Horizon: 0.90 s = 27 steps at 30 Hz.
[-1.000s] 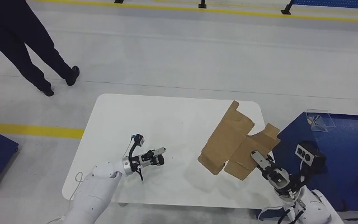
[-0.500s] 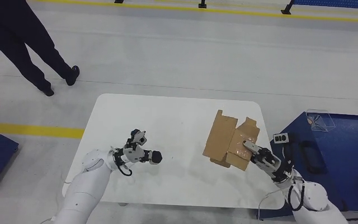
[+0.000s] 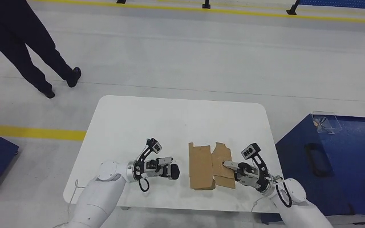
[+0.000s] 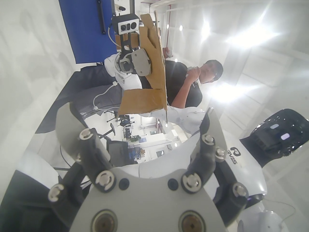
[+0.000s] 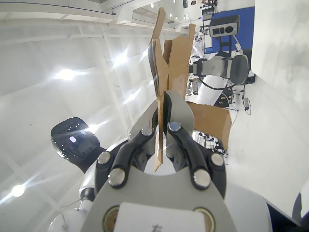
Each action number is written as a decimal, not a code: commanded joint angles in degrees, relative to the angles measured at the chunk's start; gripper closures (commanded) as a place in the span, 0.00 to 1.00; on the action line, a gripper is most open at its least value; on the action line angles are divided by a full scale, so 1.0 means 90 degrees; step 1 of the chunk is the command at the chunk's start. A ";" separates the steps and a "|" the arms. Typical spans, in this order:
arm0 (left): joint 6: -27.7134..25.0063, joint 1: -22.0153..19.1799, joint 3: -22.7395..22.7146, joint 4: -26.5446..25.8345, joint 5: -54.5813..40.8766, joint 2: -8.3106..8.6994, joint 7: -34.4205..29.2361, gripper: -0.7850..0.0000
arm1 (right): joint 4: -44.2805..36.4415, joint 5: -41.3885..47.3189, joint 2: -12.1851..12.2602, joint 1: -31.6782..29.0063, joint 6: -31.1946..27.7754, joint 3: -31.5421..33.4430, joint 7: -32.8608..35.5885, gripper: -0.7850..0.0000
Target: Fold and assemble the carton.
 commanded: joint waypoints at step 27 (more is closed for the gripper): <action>-0.0773 0.0576 -0.0080 -0.0904 -0.0387 0.0003 0.1212 1.00 | -0.0092 -0.1114 -0.0150 0.0120 -0.1757 0.0210 -0.0182 0.00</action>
